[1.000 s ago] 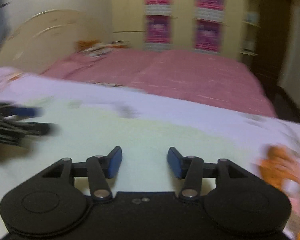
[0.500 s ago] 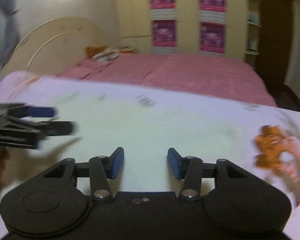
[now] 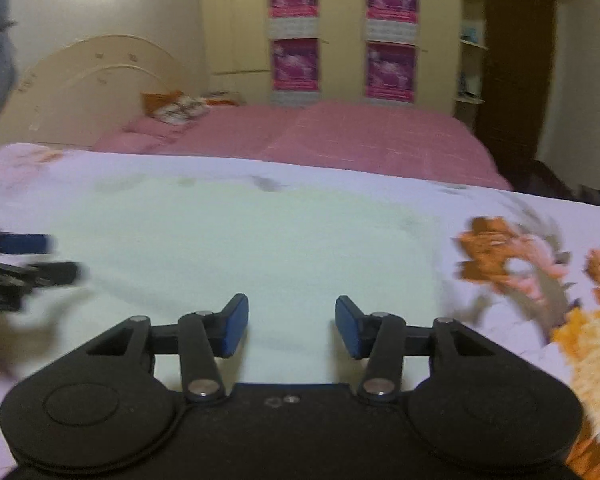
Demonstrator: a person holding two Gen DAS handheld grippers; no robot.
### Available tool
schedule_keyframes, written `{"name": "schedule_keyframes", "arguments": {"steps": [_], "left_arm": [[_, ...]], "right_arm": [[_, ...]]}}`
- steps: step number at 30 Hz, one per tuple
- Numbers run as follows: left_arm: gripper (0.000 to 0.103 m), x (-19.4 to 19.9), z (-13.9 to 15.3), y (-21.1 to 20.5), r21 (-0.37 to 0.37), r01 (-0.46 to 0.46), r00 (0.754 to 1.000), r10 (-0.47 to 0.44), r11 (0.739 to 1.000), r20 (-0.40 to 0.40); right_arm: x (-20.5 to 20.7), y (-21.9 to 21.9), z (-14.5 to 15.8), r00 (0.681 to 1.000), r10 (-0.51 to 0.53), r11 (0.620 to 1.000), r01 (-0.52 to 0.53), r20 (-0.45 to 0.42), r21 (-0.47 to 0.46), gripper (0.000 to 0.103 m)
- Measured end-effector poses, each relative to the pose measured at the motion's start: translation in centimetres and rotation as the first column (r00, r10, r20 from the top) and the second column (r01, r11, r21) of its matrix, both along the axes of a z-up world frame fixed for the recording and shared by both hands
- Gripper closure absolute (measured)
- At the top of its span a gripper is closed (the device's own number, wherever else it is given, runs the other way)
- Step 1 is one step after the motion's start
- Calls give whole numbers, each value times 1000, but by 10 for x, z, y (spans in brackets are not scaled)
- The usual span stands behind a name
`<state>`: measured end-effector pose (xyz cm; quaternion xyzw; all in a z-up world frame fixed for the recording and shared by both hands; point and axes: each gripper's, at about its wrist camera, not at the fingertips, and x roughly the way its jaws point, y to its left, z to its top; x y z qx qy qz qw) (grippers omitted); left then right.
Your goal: Fold small clothes
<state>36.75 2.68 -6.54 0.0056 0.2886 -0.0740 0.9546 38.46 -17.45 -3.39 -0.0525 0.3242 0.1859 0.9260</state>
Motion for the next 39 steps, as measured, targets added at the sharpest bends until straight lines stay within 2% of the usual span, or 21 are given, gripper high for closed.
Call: {"name": "schedule_keyframes", "arguments": {"steps": [4, 6, 10, 13, 15, 17, 18, 19, 21, 24, 27, 34, 36, 39], "left_arm": [[20, -3, -20, -15, 13, -9, 997, 10, 1000, -73], [20, -11, -22, -6, 6, -28, 997, 29, 1000, -67], [20, -26, -17, 14, -8, -69, 994, 68, 998, -82], [20, -31, -12, 10, -82, -74, 995, 68, 994, -78], [20, -31, -12, -6, -67, -53, 996, 48, 996, -78], [20, -33, -17, -19, -23, -45, 995, 43, 999, -87], [20, -34, -20, -18, -11, -46, 994, 45, 999, -98], [20, -37, -24, -14, -6, -61, 992, 60, 998, -107], [20, -45, -26, 1, 1, -83, 992, 82, 997, -100], [20, -55, -27, 25, -9, -109, 990, 108, 994, -96], [20, -53, -26, 25, 8, -106, 989, 107, 994, -100], [20, -52, -24, 21, 10, -122, 986, 122, 993, -114], [20, -53, -16, 18, 19, -138, 984, 140, 990, -110], [20, -51, -9, 10, -14, -137, 986, 135, 990, -100]], "right_arm": [[-29, 36, -17, 995, 84, 995, -86, -46, -48, 56], [-38, 42, -25, 996, 68, 994, -72, -51, -88, 56], [-48, 23, -20, 999, -6, 994, 1, -44, -112, 56], [-48, 14, -10, 996, -56, 997, 53, -69, -53, 57], [-52, 24, -9, 998, -31, 999, 30, -63, -27, 58], [-56, 39, -14, 997, 8, 999, -11, -76, -45, 58], [-58, 45, -18, 997, 17, 998, -22, -78, -61, 61], [-64, 44, -21, 997, 15, 996, -21, -74, -85, 60], [-65, 32, -22, 997, -3, 997, -3, -78, -77, 60], [-69, -2, -19, 993, -96, 990, 88, -67, -107, 60], [-71, -33, -22, 987, -146, 987, 141, -73, -72, 60], [-72, -36, -21, 984, -160, 986, 155, -82, -66, 60], [-74, -36, -21, 984, -159, 986, 154, -84, -69, 60], [-80, -33, -10, 984, -163, 986, 159, -71, -49, 59]]}}
